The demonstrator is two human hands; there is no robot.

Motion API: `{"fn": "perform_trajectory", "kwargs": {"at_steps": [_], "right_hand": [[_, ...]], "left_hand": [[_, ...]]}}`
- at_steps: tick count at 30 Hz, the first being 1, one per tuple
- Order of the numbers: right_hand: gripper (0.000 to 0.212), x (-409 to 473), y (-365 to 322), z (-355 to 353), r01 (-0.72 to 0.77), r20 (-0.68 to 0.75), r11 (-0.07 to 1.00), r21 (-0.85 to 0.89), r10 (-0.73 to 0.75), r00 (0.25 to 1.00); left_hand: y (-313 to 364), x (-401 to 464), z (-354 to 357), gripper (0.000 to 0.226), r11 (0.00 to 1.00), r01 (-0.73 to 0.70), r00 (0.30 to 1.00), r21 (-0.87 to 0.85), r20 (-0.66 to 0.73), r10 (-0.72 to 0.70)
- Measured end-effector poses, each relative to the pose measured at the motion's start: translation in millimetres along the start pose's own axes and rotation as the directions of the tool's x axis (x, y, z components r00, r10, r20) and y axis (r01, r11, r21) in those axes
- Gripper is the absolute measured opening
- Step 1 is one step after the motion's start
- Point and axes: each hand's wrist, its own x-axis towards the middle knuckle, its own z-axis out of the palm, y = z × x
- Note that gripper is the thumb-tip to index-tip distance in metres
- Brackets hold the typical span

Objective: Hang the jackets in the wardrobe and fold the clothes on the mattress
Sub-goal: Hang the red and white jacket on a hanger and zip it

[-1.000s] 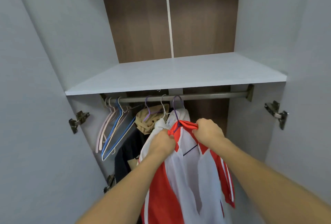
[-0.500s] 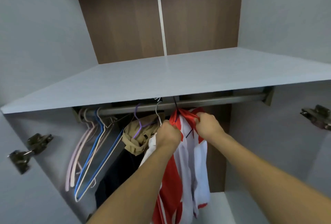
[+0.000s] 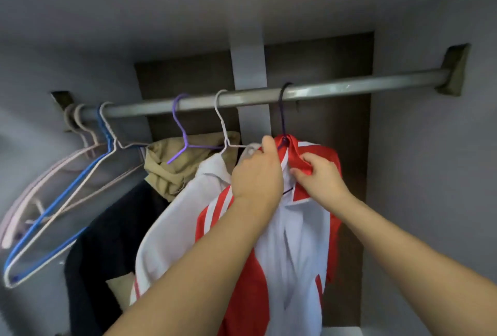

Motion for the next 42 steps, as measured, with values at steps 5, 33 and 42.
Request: {"fn": "perform_trajectory", "kwargs": {"at_steps": [5, 33, 42], "right_hand": [[0.009, -2.8, 34.0, 21.9, 0.022, -0.162, 0.986, 0.164, 0.005, 0.987], [0.025, -125.6, 215.1, 167.6, -0.257, -0.056, 0.966, 0.022, 0.258, 0.965], [0.007, -222.5, 284.1, 203.2, -0.379, 0.086, 0.925, -0.019, 0.379, 0.921]], "left_hand": [[-1.8, -10.0, 41.1, 0.023, 0.93, -0.184, 0.918, 0.317, -0.283, 0.277], [1.6, -245.8, 216.4, 0.065, 0.959, -0.245, 0.919, -0.144, -0.349, 0.182], [10.5, -388.7, 316.8, 0.024, 0.895, 0.271, 0.852, -0.355, 0.522, -0.05]]}}
